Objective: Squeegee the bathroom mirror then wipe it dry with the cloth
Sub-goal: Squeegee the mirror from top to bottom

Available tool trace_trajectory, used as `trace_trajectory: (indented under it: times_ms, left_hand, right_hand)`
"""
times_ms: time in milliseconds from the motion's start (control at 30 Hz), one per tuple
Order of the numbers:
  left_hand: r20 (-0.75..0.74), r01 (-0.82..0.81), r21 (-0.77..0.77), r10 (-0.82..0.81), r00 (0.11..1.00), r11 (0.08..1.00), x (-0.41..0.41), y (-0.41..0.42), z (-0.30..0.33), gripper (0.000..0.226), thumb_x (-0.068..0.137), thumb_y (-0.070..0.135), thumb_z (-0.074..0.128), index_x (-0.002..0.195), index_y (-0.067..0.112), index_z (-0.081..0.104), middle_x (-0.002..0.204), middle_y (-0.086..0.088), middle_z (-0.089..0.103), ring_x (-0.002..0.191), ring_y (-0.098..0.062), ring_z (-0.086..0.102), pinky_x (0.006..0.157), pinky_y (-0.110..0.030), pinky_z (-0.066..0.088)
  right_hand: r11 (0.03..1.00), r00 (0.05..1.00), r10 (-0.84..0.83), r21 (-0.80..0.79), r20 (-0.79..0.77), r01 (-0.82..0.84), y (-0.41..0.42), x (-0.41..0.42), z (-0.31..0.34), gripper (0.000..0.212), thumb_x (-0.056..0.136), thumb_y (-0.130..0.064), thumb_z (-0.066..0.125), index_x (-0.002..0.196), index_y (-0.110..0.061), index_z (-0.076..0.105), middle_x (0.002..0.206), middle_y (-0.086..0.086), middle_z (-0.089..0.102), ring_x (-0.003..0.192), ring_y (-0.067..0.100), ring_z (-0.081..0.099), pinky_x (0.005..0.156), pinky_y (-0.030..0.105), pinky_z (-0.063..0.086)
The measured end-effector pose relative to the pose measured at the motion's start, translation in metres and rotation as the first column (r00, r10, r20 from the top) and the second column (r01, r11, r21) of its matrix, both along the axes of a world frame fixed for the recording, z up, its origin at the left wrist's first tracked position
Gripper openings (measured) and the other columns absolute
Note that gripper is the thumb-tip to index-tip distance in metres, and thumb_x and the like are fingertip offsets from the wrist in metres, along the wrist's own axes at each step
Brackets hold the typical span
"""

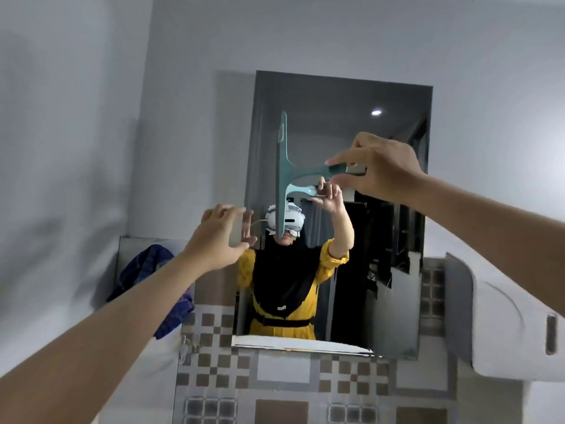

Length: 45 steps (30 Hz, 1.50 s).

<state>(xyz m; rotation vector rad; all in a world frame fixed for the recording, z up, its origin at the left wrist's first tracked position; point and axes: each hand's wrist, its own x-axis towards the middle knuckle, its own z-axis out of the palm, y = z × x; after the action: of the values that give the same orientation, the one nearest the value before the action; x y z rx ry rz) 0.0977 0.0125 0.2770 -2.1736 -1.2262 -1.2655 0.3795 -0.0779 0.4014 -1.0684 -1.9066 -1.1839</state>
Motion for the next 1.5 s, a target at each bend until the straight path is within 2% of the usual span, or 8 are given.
trace_trajectory:
  times_ms: [167,300,400,567,767,1100,1267,1500]
  left_hand:
    - [-0.153,-0.153,-0.054,0.144,0.978,0.987,-0.013,0.034,0.021,0.099,0.077,0.049,0.065,0.147,0.034,-0.003,0.158,-0.006,-0.005,0.143,-0.036,0.003,0.113,-0.051,0.017]
    - [-0.180,-0.166,-0.100,0.146,0.973,0.981,-0.016,0.050,0.024,0.105,0.074,0.055,0.066,0.135,0.054,-0.018,0.157,-0.008,-0.014,0.143,-0.037,-0.005,0.111,-0.059,0.018]
    - [-0.178,-0.168,-0.133,0.144,0.974,0.977,-0.012,0.058,0.019,0.103,0.075,0.052,0.066,0.131,0.060,-0.020,0.157,-0.009,-0.016,0.143,-0.037,-0.010,0.109,-0.062,0.020]
    - [-0.143,-0.175,-0.127,0.156,0.977,0.976,-0.007,0.064,0.013,0.103,0.077,0.048,0.067,0.134,0.059,-0.018,0.157,-0.012,-0.014,0.143,-0.037,-0.006,0.107,-0.061,0.030]
    - [-0.132,-0.181,-0.086,0.169,0.977,0.980,-0.003,0.059,0.009,0.100,0.080,0.044,0.066,0.139,0.053,-0.014,0.157,-0.010,-0.013,0.144,-0.034,-0.003,0.105,-0.055,0.038]
    - [-0.104,-0.193,-0.053,0.187,0.977,0.980,0.014,0.076,0.004,0.103,0.079,0.044,0.066,0.138,0.052,-0.019,0.158,-0.006,-0.014,0.144,-0.033,-0.003,0.100,-0.049,0.044]
    - [-0.086,-0.205,-0.049,0.200,0.976,0.978,-0.001,0.077,0.004,0.104,0.080,0.041,0.066,0.136,0.053,-0.022,0.157,-0.006,-0.016,0.144,-0.033,-0.004,0.096,-0.046,0.047]
    - [-0.072,-0.247,-0.057,0.243,0.967,0.967,-0.004,0.081,0.002,0.109,0.079,0.040,0.067,0.130,0.059,-0.028,0.157,-0.006,-0.016,0.144,-0.034,-0.002,0.101,-0.055,0.041]
  right_hand:
    - [0.995,0.995,0.080,0.068,-0.052,-0.077,0.015,-0.024,0.067,0.029,0.084,-0.048,0.066,0.111,-0.040,0.068,0.090,-0.011,0.054,0.085,0.009,0.048,0.070,0.027,0.033]
    - [0.991,0.994,0.110,0.080,-0.020,-0.108,0.027,-0.045,0.103,0.030,0.087,-0.045,0.065,0.115,-0.036,0.068,0.091,-0.013,0.055,0.088,0.008,0.047,0.062,0.024,0.032]
    - [0.992,0.995,0.100,0.082,-0.021,-0.098,0.038,-0.058,0.117,0.029,0.086,-0.044,0.066,0.113,-0.035,0.069,0.091,-0.016,0.055,0.089,0.008,0.047,0.056,0.020,0.026]
    - [0.997,1.000,0.010,0.083,-0.002,-0.010,0.049,-0.063,0.126,0.028,0.085,-0.045,0.067,0.110,-0.035,0.071,0.103,-0.011,0.068,0.096,0.015,0.055,0.070,0.026,0.033]
    - [0.998,1.000,-0.012,0.062,-0.021,0.014,0.050,-0.060,0.127,0.030,0.084,-0.047,0.068,0.110,-0.034,0.071,0.102,-0.011,0.067,0.102,0.019,0.058,0.071,0.029,0.035]
    - [0.998,0.997,-0.058,-0.003,-0.052,0.058,0.046,-0.019,0.133,0.029,0.079,-0.050,0.071,0.104,-0.035,0.071,0.095,-0.009,0.065,0.091,0.018,0.057,0.072,0.032,0.044]
    - [0.999,0.993,-0.044,-0.031,-0.107,0.041,0.048,0.006,0.129,0.031,0.079,-0.046,0.073,0.107,-0.032,0.070,0.095,-0.007,0.063,0.088,0.017,0.054,0.069,0.030,0.040]
    - [0.999,0.985,-0.047,-0.031,-0.164,0.043,0.046,0.054,0.118,0.030,0.077,-0.049,0.073,0.104,-0.038,0.070,0.091,-0.003,0.065,0.082,0.021,0.056,0.063,0.029,0.040]
